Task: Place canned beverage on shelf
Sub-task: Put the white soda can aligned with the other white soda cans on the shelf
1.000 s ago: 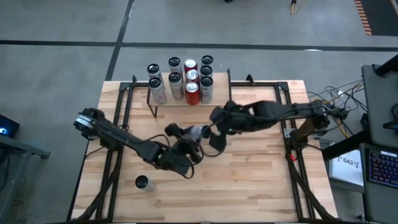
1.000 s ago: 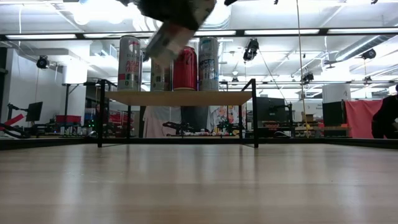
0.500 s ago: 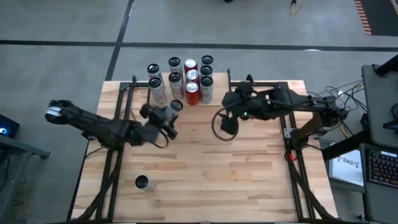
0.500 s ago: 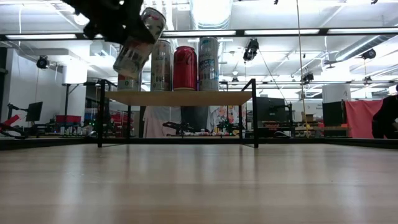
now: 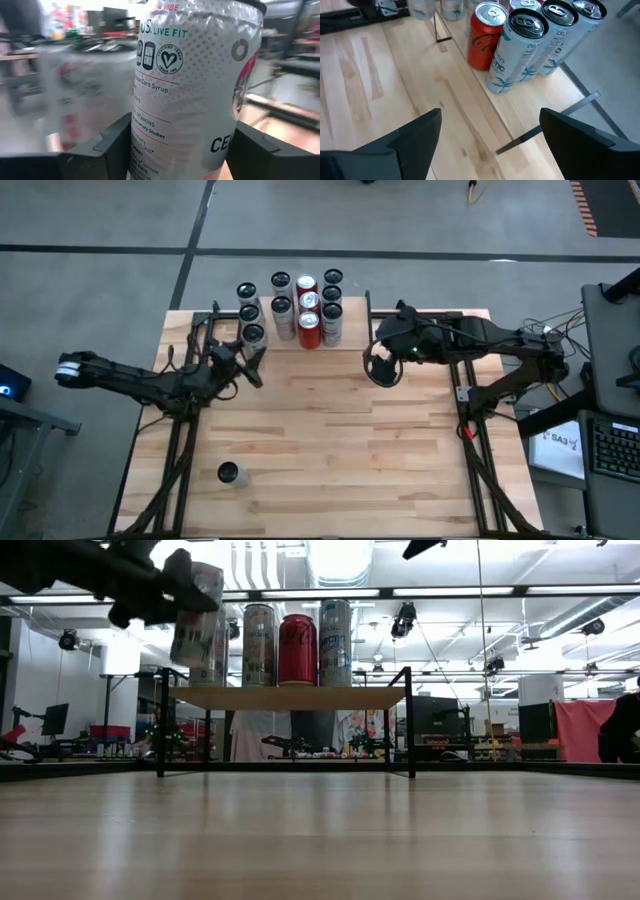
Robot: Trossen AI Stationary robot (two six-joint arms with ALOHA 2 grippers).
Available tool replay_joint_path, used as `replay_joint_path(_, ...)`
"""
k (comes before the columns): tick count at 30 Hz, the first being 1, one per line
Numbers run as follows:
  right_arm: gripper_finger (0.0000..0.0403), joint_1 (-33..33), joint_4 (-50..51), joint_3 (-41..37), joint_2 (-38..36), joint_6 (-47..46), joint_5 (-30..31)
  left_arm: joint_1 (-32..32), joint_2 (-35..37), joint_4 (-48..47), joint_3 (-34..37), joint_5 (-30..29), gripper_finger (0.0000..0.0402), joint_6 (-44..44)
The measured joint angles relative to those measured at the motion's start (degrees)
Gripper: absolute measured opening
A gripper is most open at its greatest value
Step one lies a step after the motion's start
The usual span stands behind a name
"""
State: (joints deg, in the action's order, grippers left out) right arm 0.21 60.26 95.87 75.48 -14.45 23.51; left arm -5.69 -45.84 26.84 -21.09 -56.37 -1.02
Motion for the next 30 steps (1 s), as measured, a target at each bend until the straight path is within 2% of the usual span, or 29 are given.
replay_joint_path(6, 0.0325, 0.0, -3.45, -4.27, -2.63, -0.59, 0.02, 3.84, 0.16, 0.7, 0.99, 0.12, 0.0233, 0.51)
replay_joint_path(16, 0.0325, 0.0, -3.85, -4.63, -2.75, -0.67, 0.5, 9.26, -2.82, 1.62, 0.66, 0.09, 0.0233, -2.87)
replay_joint_path(30, 0.0325, 0.0, -5.52, -5.67, -2.62, 0.26, 0.53, 13.33, -5.61, 6.67, 0.62, -0.08, 0.0233, -5.67)
